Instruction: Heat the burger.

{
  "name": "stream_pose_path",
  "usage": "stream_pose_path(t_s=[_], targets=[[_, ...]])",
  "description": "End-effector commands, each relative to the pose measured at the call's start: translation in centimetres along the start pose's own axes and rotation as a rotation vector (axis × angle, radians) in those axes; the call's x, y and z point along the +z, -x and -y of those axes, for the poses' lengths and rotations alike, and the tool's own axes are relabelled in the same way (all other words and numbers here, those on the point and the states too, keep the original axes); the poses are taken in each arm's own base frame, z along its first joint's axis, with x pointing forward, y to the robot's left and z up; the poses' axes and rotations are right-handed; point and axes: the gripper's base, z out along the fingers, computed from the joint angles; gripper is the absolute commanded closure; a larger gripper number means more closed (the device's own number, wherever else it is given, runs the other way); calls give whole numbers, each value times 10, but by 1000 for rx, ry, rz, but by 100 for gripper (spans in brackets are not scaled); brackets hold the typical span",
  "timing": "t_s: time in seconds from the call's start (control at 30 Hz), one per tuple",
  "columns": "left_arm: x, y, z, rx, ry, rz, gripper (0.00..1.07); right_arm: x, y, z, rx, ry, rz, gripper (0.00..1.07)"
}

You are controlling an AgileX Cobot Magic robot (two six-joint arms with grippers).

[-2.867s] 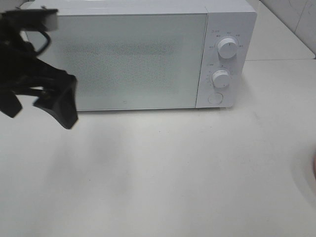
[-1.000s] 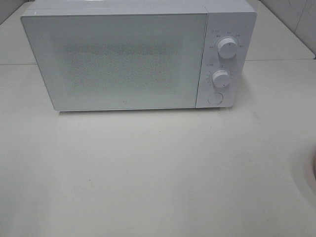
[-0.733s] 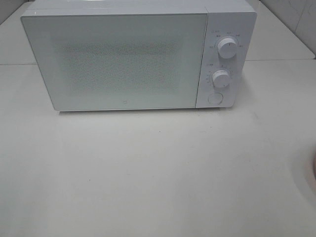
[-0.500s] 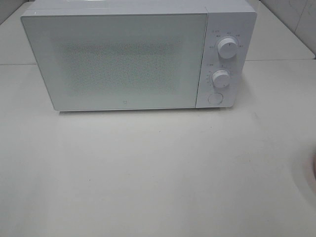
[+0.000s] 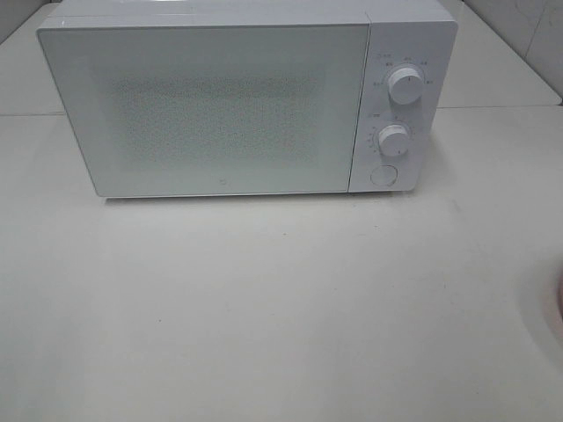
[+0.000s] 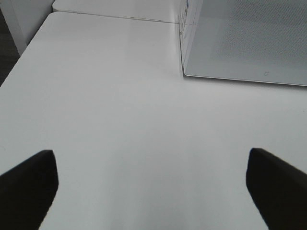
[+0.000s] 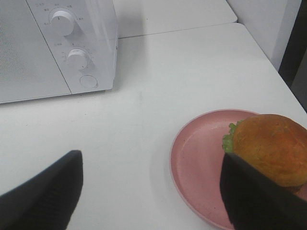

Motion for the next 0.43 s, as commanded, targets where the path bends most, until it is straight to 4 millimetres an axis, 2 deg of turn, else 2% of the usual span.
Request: stream_pose_path(t_s=[0.03,0.43], targets=[[-3,-1,0,1,1,37,6,-3,-2,1,6,1,24,32],[-3,-1,0,1,1,37,6,-3,-2,1,6,1,24,32]])
